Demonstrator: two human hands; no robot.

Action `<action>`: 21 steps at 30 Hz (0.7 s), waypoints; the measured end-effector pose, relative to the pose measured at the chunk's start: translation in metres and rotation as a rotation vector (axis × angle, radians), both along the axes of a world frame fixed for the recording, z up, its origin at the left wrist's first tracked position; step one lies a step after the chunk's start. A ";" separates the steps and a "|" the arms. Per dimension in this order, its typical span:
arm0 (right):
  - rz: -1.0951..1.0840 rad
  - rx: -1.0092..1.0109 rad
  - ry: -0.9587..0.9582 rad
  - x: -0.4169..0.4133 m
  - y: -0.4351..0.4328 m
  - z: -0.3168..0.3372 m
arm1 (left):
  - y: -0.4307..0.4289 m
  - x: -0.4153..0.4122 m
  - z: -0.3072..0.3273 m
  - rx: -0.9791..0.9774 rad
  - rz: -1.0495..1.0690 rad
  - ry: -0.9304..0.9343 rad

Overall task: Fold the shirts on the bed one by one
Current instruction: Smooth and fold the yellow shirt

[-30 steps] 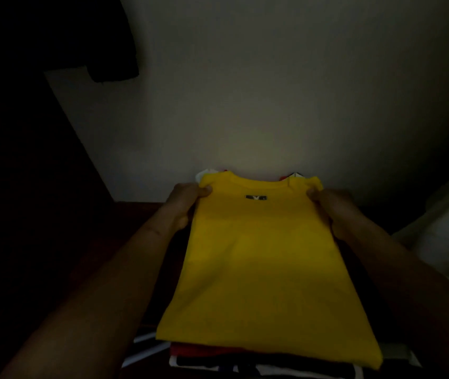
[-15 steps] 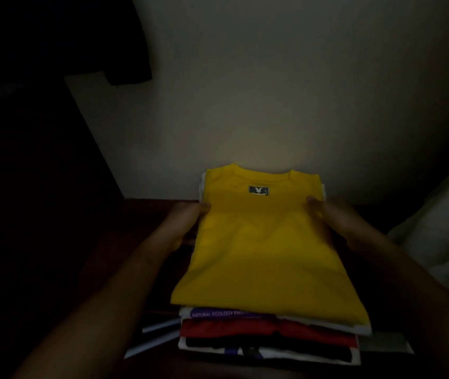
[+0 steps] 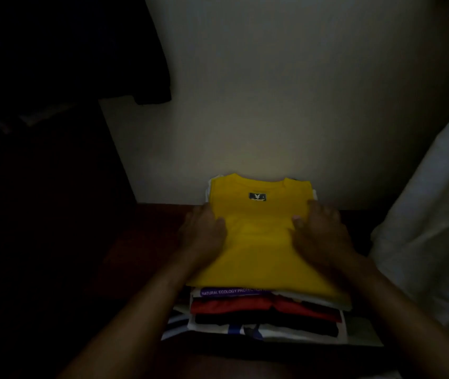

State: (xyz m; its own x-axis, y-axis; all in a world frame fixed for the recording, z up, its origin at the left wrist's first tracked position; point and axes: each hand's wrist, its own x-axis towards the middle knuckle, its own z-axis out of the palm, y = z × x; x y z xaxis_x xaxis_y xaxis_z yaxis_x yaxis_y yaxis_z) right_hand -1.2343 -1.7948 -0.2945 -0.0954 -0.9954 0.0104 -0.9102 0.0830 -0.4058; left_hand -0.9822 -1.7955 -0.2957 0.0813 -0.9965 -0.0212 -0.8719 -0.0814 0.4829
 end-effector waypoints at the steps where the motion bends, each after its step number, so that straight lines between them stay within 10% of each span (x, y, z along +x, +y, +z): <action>1: 0.128 0.020 -0.002 0.011 0.006 0.001 | 0.005 -0.011 0.002 -0.029 -0.113 0.020; 11: 0.257 0.220 0.148 0.003 0.056 -0.033 | 0.049 -0.018 -0.026 0.139 -0.320 -0.138; 21: 0.099 -0.055 0.159 -0.018 0.158 0.026 | 0.140 -0.055 0.036 -0.186 -0.415 -0.392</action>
